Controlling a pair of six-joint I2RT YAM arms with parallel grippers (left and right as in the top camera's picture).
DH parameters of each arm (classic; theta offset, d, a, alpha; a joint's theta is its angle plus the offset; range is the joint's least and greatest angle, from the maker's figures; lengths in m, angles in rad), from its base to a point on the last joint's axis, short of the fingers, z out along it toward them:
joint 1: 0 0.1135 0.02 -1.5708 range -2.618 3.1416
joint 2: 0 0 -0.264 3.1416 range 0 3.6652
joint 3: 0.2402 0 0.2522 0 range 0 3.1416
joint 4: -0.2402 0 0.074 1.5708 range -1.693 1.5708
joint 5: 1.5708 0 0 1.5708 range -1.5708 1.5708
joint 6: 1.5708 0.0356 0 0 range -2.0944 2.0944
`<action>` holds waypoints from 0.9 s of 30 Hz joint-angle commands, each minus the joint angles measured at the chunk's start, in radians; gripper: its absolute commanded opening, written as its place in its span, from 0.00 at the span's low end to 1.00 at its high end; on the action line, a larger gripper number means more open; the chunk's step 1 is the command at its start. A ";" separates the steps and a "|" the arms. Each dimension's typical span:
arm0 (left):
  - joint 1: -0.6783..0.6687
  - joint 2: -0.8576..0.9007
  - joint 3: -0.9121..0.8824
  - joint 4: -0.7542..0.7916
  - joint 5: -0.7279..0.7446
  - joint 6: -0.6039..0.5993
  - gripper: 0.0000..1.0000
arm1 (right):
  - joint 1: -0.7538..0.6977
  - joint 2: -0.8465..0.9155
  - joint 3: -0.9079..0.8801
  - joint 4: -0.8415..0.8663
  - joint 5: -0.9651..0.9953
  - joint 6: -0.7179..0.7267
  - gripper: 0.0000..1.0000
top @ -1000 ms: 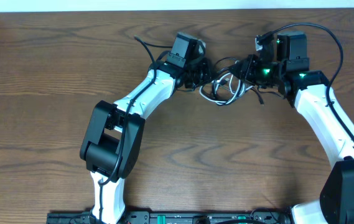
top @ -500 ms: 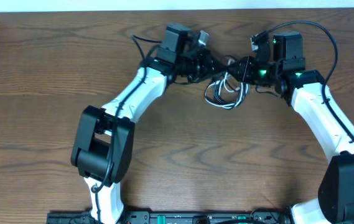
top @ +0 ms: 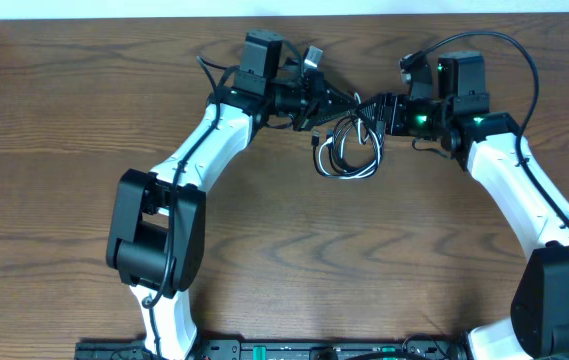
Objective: Untangle cables
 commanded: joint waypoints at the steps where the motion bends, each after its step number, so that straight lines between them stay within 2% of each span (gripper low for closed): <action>1: 0.008 -0.037 -0.002 0.009 0.049 -0.045 0.07 | 0.014 0.003 0.006 -0.013 -0.147 -0.195 0.73; 5: 0.010 -0.037 -0.002 0.010 0.049 -0.066 0.07 | 0.043 0.004 0.006 -0.031 -0.159 -0.350 0.67; 9: 0.010 -0.037 -0.002 0.032 0.052 -0.099 0.08 | 0.077 0.013 0.006 -0.029 -0.151 -0.411 0.59; 12: 0.010 -0.037 -0.002 0.080 0.060 -0.143 0.08 | 0.105 0.030 0.006 -0.025 -0.071 -0.414 0.53; 14: 0.010 -0.037 -0.002 0.119 0.070 -0.169 0.08 | 0.116 0.045 0.006 -0.023 -0.015 -0.414 0.45; 17: 0.010 -0.037 -0.002 0.163 0.074 -0.186 0.08 | 0.125 0.070 0.006 -0.018 0.018 -0.413 0.28; 20: 0.013 -0.037 -0.002 0.163 0.066 -0.172 0.07 | 0.123 0.071 0.006 -0.013 0.017 -0.385 0.04; 22: 0.014 -0.037 -0.002 0.163 0.053 -0.132 0.08 | 0.119 0.061 0.007 0.002 0.017 -0.339 0.01; 24: 0.018 -0.037 -0.002 0.161 0.030 -0.076 0.17 | 0.111 0.041 0.008 0.012 0.008 -0.293 0.01; 25: 0.019 -0.037 -0.002 0.139 -0.005 -0.014 0.33 | 0.105 0.010 0.009 0.015 -0.006 -0.265 0.01; 27: 0.020 -0.037 -0.002 0.105 -0.046 0.036 0.54 | 0.096 -0.036 0.009 0.015 -0.018 -0.233 0.01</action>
